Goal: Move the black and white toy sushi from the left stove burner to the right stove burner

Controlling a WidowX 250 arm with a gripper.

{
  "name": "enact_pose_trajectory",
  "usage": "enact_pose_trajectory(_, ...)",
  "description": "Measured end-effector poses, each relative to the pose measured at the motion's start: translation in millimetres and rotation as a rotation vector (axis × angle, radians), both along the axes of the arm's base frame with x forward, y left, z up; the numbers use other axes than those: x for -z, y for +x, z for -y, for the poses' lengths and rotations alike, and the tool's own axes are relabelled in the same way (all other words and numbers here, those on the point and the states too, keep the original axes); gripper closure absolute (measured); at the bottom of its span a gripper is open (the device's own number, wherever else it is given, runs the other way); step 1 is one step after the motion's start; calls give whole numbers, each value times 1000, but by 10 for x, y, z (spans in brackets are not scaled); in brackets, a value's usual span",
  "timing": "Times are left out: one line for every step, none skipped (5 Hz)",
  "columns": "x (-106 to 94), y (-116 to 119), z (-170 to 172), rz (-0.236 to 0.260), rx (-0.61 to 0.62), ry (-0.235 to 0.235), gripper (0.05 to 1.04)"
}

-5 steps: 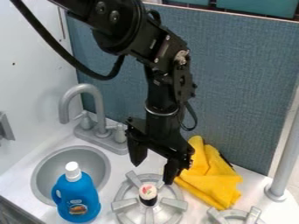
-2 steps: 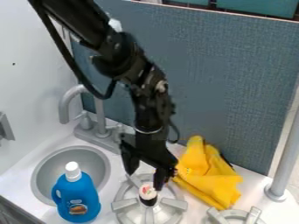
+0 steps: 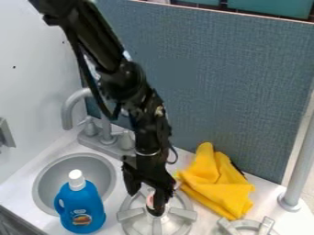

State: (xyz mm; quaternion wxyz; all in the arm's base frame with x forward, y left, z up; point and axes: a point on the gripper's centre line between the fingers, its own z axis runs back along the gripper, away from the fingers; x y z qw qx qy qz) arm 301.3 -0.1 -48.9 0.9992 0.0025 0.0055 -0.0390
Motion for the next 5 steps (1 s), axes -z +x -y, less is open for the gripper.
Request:
enact_pose_trajectory(128, 46, -9, -29, -8, 0, 79)
enact_pose_trajectory(196, 96, -2, -44, -12, -7, 79)
enact_pose_trajectory(246, 118, -41, -57, -31, -10, 79)
enact_pose_trajectory(279, 144, -46, -64, -43, -10, 139)
enact_pose_trajectory(269, 169, -49, -66, -52, -4, 396)
